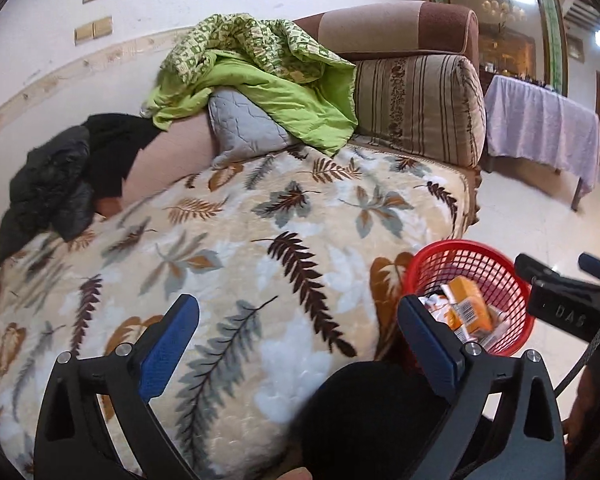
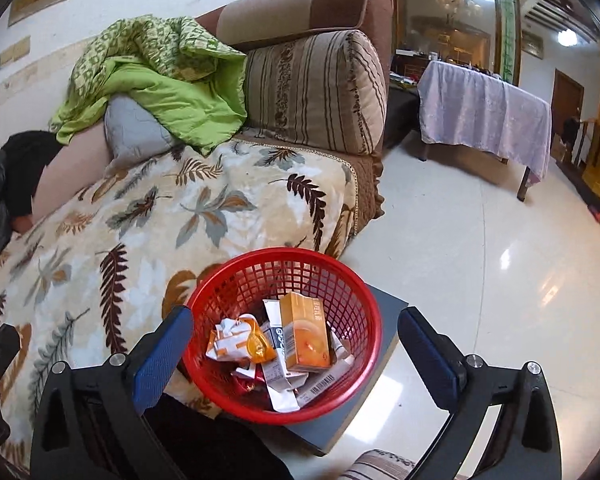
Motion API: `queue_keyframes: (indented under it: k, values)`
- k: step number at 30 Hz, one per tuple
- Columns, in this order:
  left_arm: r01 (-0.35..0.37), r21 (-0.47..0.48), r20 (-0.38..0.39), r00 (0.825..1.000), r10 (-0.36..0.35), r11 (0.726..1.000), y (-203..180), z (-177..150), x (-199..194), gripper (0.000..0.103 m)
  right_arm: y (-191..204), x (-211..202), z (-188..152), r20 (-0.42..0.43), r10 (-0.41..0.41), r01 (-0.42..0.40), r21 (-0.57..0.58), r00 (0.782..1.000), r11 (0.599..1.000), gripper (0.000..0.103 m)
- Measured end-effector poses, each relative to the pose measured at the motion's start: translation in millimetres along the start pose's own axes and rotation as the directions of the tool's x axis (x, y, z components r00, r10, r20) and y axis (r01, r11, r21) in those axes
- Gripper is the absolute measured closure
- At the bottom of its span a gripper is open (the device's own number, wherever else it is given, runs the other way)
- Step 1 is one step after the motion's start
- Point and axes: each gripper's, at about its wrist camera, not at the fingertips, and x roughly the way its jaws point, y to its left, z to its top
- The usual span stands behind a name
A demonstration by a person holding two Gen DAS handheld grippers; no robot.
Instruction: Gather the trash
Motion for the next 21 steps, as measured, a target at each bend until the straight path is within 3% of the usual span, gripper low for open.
queue_keyframes:
  k: [8,11,21]
  values:
    - [-0.059,0.017,-0.063,0.996,0.06,0.998,0.4,-1.1,6.5,0.004,2.2,0.7,-0.7,0.004,0.008,-0.008,-0.012,1.0,1.0,0.0]
    - [-0.071,0.018,-0.054,0.996,0.072,0.997,0.4,-1.6,7.0,0.004,4.0,1.6,-0.7,0.003,0.008,-0.008,-0.012,1.0,1.0,0.0]
    - [-0.038,-0.016,-0.049,0.998,0.037,0.999,3.9,-1.1,5.6,0.004,6.2,3.7,-1.3,-0.005,0.008,-0.008,-0.018,1.0,1.0,0.0]
